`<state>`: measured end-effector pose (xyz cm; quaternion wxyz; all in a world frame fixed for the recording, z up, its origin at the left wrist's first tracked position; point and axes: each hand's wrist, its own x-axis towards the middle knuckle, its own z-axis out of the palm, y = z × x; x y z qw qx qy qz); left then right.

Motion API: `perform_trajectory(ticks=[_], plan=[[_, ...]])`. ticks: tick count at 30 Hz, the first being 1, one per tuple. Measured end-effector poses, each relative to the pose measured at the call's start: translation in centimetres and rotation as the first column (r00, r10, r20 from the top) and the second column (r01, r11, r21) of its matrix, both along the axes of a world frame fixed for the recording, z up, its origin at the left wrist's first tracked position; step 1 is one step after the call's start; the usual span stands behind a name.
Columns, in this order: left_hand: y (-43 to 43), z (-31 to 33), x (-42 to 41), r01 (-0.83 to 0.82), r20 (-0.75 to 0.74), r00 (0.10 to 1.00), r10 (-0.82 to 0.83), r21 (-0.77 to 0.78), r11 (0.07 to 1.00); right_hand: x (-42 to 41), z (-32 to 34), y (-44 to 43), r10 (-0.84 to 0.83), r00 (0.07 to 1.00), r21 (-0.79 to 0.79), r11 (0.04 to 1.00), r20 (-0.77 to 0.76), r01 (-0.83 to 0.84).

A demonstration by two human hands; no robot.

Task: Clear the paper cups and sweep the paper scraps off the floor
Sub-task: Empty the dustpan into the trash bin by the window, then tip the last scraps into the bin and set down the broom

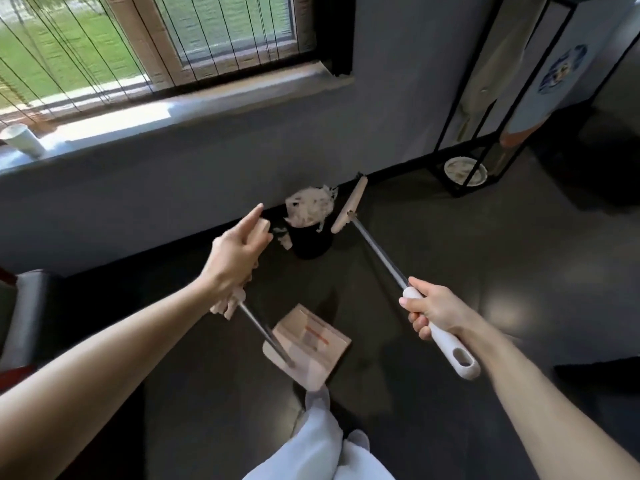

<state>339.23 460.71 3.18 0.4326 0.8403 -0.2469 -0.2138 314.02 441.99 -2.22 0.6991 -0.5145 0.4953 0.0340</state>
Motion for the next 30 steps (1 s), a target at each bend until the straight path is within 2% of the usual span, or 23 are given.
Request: perform_trajectory(ticks=[6,10,16,22,24,26,30], plan=[[-5.2,-3.7,1.2,0.014,-0.216,0.976,-0.02,-0.029,0.999,3.2,-1.6,-4.5,0.053,0.993,0.014,0.999,-0.107,-0.052],[-8.7,-5.5,2.3,0.009,-0.302,0.953,-0.024,-0.052,0.999,5.3,-2.7,-8.0,0.064,0.986,0.035,0.998,-0.155,-0.06],[-14.9,-7.2,3.1,0.014,-0.301,0.953,-0.03,-0.056,0.998,8.4,-3.9,-15.3,0.122,0.967,0.05,0.992,-0.223,-0.114],[-23.2,-9.4,4.8,-0.025,-0.254,0.967,0.031,0.029,0.999,13.9,-5.7,-28.6,0.28,0.909,-0.037,0.952,-0.31,-0.305],[-26.0,-10.1,5.8,-0.066,-0.239,0.968,0.077,0.053,0.996,16.3,-6.4,-33.5,0.367,0.863,-0.068,0.908,-0.348,-0.413],[-28.9,-10.5,6.8,-0.095,-0.217,0.97,0.109,0.074,0.993,18.7,-7.3,-38.1,0.462,0.78,-0.121,0.824,-0.421,-0.553],[-33.3,-11.0,9.0,-0.125,-0.15,0.978,0.147,0.145,0.981,22.5,-9.6,-44.5,0.603,0.462,-0.164,0.482,-0.65,-0.861]])
